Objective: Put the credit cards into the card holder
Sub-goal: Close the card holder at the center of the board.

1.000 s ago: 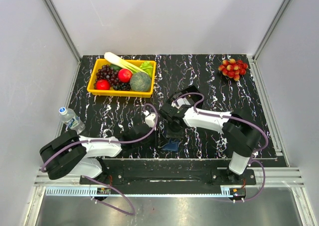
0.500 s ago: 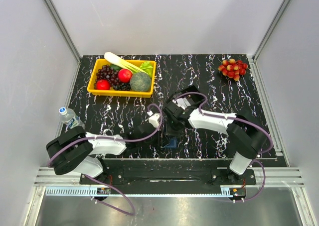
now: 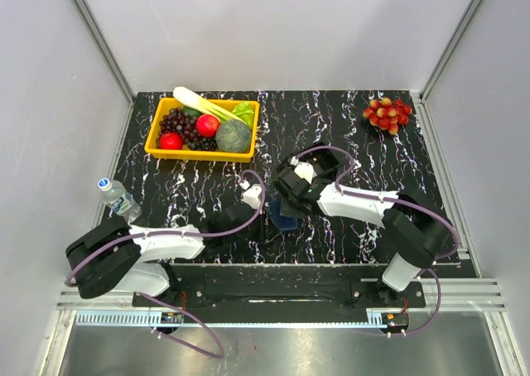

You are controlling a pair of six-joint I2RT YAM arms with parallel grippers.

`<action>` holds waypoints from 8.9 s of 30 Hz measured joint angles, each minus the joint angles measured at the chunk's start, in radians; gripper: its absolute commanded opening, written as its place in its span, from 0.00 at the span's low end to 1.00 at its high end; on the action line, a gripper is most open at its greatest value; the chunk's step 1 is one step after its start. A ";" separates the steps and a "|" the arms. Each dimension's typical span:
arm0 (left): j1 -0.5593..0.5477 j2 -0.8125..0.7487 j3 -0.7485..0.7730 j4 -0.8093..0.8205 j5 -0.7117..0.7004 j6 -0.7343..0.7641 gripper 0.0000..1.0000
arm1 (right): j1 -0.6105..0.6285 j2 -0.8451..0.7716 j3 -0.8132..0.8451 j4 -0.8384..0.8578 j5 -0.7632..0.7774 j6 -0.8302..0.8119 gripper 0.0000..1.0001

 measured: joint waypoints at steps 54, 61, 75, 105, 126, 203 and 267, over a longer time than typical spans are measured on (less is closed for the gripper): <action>0.131 0.309 0.369 -0.224 0.079 0.032 0.35 | -0.142 -0.258 -0.201 0.072 -0.064 -0.072 0.33; 0.146 0.309 0.369 -0.193 0.082 0.013 0.28 | -0.142 -0.251 -0.201 0.081 -0.081 -0.072 0.33; 0.147 0.312 0.369 -0.173 0.122 0.010 0.27 | -0.142 -0.236 -0.201 0.084 -0.082 -0.072 0.33; 0.147 0.333 0.350 -0.158 0.132 -0.006 0.20 | -0.142 -0.202 -0.201 0.089 -0.122 -0.072 0.33; 0.147 0.319 0.342 -0.149 0.116 -0.020 0.00 | -0.142 -0.169 -0.193 0.111 -0.182 -0.075 0.31; 0.289 0.426 0.383 -0.101 0.274 -0.119 0.00 | -0.152 -0.022 -0.058 0.162 -0.145 -0.107 0.00; 0.319 0.470 0.323 0.093 0.291 -0.113 0.00 | -0.060 -0.018 -0.040 0.188 -0.052 -0.132 0.00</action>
